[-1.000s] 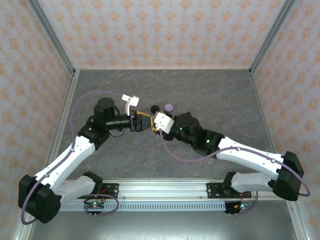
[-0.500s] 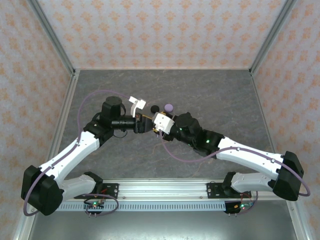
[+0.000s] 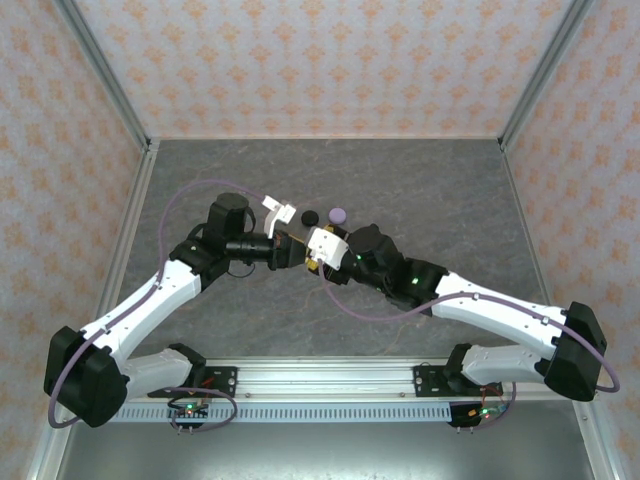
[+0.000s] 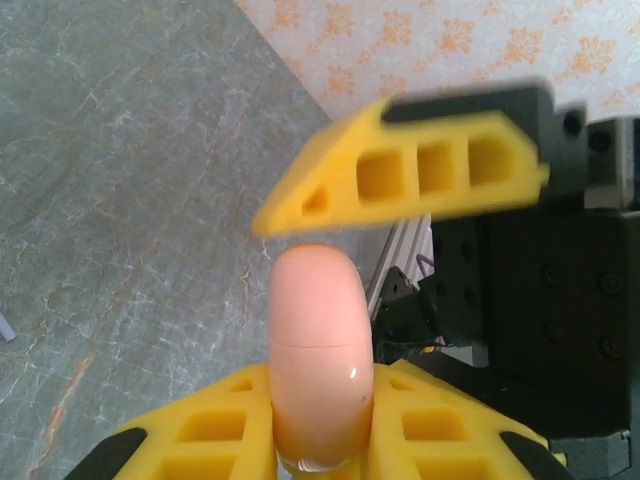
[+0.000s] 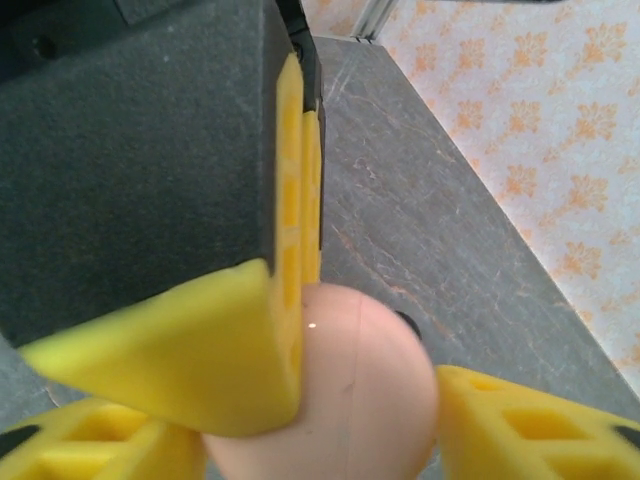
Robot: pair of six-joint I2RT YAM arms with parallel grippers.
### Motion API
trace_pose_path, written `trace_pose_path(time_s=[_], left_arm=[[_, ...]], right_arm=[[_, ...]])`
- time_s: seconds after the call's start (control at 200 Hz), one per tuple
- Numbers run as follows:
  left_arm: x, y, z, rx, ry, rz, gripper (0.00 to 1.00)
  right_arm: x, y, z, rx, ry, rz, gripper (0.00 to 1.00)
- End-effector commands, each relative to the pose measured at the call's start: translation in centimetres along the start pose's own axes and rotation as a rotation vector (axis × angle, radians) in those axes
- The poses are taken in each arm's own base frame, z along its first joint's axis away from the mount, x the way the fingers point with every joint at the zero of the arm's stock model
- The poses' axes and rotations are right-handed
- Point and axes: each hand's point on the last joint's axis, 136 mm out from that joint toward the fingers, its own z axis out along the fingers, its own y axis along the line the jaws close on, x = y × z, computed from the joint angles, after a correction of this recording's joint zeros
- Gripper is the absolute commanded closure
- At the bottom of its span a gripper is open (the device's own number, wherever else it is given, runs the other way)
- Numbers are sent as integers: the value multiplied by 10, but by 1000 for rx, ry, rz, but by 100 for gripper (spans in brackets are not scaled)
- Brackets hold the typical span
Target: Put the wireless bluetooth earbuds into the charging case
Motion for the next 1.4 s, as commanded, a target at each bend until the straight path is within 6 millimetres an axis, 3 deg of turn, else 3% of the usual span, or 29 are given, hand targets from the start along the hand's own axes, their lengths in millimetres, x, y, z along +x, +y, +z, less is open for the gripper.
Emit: trace_pose_path(time_s=[0.0,0.14,0.27,0.455,0.661,0.966,1.191,1.391], left_arm=[[-7,-4,-4,-22,-18,47,88],[-21,-3,-10,-70,-94,111,94],[-39,-10,-19,-87,-197,220,100],[-70,-31,-36,-97,-361,421,100],[-92,-52,-52,-91,-501,560,100],[-77,-79,-69,-59,-647,657,100],[-72,-79,-69,-55,-645,668,100],[-70,-80,-67,-47,-635,669,100]], right_arm=[[-11,-13,-9,3,-6,57,28],[-5,-15,-18,-36,-8,135,10],[-6,-17,-34,-93,-62,245,1],[-12,-36,-53,-142,-217,461,1],[-32,-63,-72,-153,-424,651,1],[-71,-74,-91,-208,-551,680,1],[-97,-69,-87,-277,-540,619,1],[-106,-70,-77,-275,-530,591,3]])
